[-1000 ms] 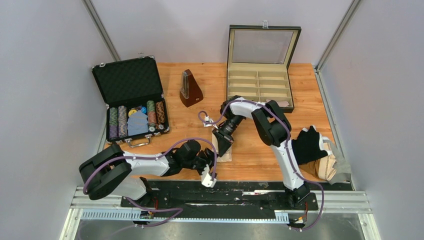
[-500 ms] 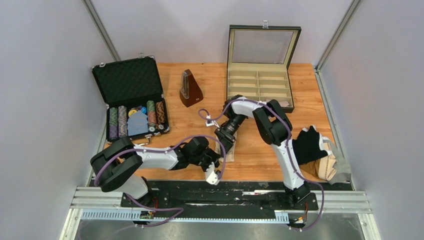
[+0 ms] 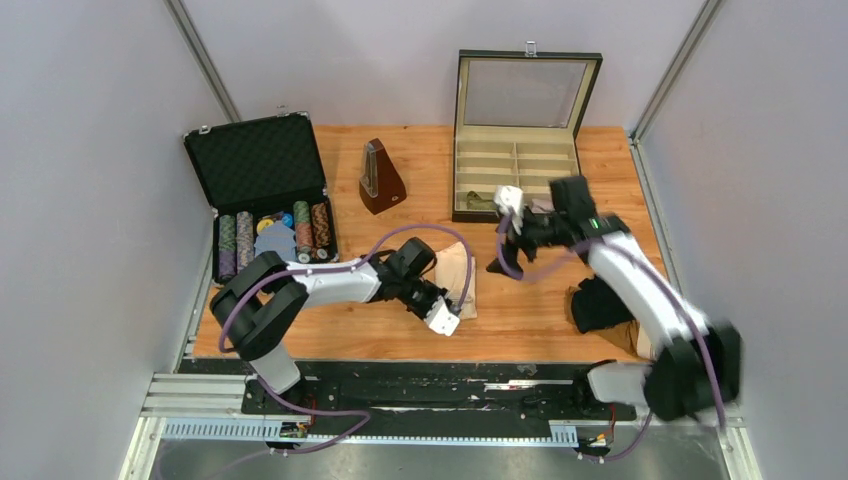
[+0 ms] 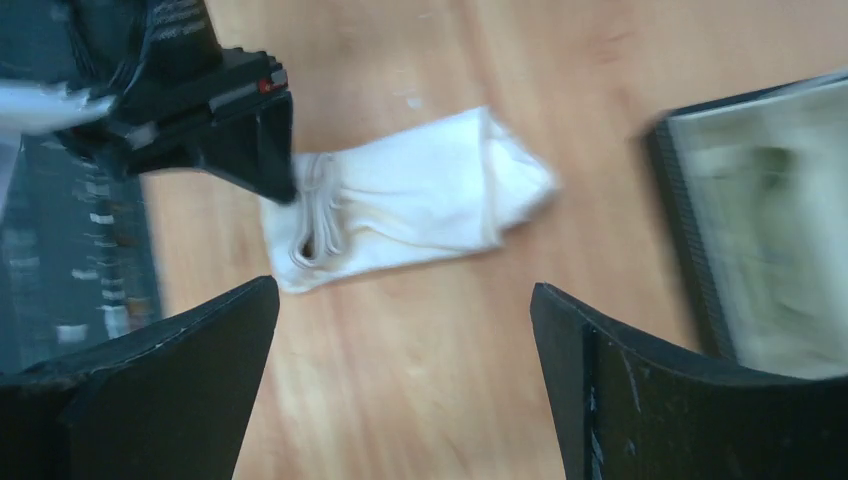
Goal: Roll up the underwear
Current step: Roll the underwear to the center of the board.
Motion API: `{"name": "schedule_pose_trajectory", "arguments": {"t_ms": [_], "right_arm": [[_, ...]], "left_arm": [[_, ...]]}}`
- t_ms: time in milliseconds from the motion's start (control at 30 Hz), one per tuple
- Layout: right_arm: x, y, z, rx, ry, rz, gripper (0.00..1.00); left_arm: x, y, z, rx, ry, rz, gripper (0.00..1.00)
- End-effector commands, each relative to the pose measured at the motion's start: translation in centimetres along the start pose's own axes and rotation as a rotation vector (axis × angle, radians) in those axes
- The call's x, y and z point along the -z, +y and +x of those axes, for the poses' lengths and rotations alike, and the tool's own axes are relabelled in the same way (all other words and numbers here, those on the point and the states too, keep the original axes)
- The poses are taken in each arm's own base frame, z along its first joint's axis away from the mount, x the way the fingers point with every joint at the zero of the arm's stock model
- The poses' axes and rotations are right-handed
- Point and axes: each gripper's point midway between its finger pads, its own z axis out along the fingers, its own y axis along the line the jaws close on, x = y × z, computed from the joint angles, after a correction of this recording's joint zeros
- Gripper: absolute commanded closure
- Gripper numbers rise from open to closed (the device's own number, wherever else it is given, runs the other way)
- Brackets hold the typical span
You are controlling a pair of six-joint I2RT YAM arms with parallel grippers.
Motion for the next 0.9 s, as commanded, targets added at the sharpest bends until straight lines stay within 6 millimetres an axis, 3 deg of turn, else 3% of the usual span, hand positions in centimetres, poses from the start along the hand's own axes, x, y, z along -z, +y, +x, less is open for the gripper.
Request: {"name": "schedule_pose_trajectory", "arguments": {"t_ms": [0,33,100,200,300,500,700,867], "right_arm": [[3.3,-0.7,-2.4,0.455,-0.251,0.422,0.00],[2.6,0.8,-0.8,0.510,-0.247,0.397,0.00],[0.6,3.5,2.5,0.594,-0.194,0.301,0.04],[-1.6,5.7,4.5,0.679,-0.134,0.196,0.21],[-3.5,5.4,4.6,0.737,-0.099,0.198,0.29],[-5.6,5.7,3.9,0.835,-0.128,0.168,0.31],[-7.8,6.4,5.6,0.853,-0.095,0.077,0.32],[-9.0,5.8,6.4,0.827,-0.054,0.052,0.36]], "left_arm": [[0.2,-2.2,-0.8,0.412,-0.150,0.175,0.85],[0.3,-2.1,-0.1,0.498,-0.162,0.180,0.85],[0.5,-0.3,-0.5,0.583,-0.231,0.182,0.89],[1.2,0.5,-0.8,0.704,-0.335,0.209,0.95],[1.2,1.1,-0.8,0.795,-0.405,0.230,0.97],[1.2,1.5,-1.2,0.885,-0.493,0.264,0.97],[1.4,2.7,-0.7,0.962,-0.543,0.257,0.97],[1.8,3.5,0.2,1.019,-0.568,0.249,0.97]]}}
